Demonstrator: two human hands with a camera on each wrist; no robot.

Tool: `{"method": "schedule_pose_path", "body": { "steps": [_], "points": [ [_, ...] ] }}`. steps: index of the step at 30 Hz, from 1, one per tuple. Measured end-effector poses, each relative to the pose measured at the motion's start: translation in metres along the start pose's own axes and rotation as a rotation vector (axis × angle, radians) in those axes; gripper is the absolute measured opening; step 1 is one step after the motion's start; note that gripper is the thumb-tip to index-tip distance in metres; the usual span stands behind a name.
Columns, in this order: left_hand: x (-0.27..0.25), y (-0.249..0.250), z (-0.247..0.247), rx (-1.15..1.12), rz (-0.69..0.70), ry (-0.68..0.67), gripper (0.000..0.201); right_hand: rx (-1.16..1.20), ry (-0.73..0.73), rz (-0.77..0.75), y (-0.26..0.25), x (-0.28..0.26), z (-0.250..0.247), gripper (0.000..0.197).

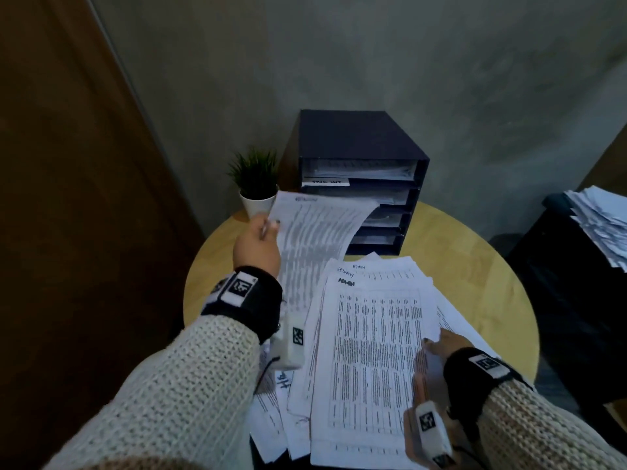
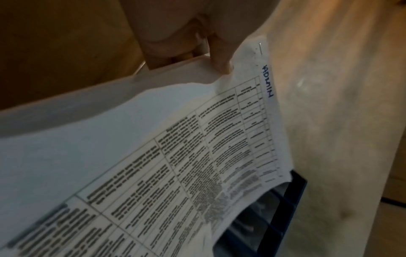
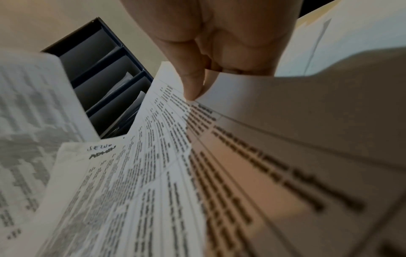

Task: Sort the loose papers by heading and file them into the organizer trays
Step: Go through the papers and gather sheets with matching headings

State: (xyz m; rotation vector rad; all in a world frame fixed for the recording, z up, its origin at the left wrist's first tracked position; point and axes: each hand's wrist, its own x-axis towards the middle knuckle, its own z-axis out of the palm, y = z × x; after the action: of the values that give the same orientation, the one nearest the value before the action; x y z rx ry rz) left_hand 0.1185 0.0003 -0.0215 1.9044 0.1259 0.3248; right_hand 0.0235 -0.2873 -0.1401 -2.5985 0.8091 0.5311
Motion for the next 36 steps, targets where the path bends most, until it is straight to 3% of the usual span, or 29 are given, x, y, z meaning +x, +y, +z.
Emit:
{"method": "schedule_pose_path", "body": {
  "steps": [5, 13, 15, 17, 24, 28, 30, 33, 36],
  "points": [
    [0.009, 0.05, -0.034, -0.116, 0.249, 0.145, 0.017, 0.03, -0.003, 0.013, 0.001, 0.0, -0.002, 0.055],
    [0.011, 0.074, -0.056, -0.147, 0.337, 0.333, 0.011, 0.161, 0.061, 0.07, 0.002, 0.001, -0.013, 0.057],
    [0.007, 0.065, -0.047, -0.088, 0.289, 0.272, 0.009, 0.193, 0.039, 0.071, 0.0, 0.002, -0.016, 0.048],
    [0.002, 0.049, -0.033, -0.071, 0.212, 0.175, 0.011, 0.257, 0.022, 0.039, -0.004, -0.002, -0.019, 0.026],
    [-0.017, -0.023, 0.015, 0.081, -0.201, -0.13, 0.032, 0.715, -0.034, -0.06, -0.03, 0.002, -0.009, 0.042],
    [-0.028, -0.048, 0.028, 0.055, -0.375, -0.195, 0.037, 0.882, -0.027, -0.04, -0.036, 0.007, -0.002, 0.041],
    [-0.033, -0.059, 0.03, 0.009, -0.423, -0.229, 0.044, 0.91, -0.033, -0.031, -0.034, 0.011, 0.003, 0.041],
    [-0.037, -0.079, 0.034, 0.176, -0.441, -0.387, 0.053, 0.833, -0.071, -0.001, -0.028, 0.018, -0.001, 0.035],
    [-0.04, -0.096, 0.036, 0.276, -0.473, -0.438, 0.056, 0.733, 0.038, 0.106, -0.02, 0.025, -0.026, 0.035]
  ]
}}
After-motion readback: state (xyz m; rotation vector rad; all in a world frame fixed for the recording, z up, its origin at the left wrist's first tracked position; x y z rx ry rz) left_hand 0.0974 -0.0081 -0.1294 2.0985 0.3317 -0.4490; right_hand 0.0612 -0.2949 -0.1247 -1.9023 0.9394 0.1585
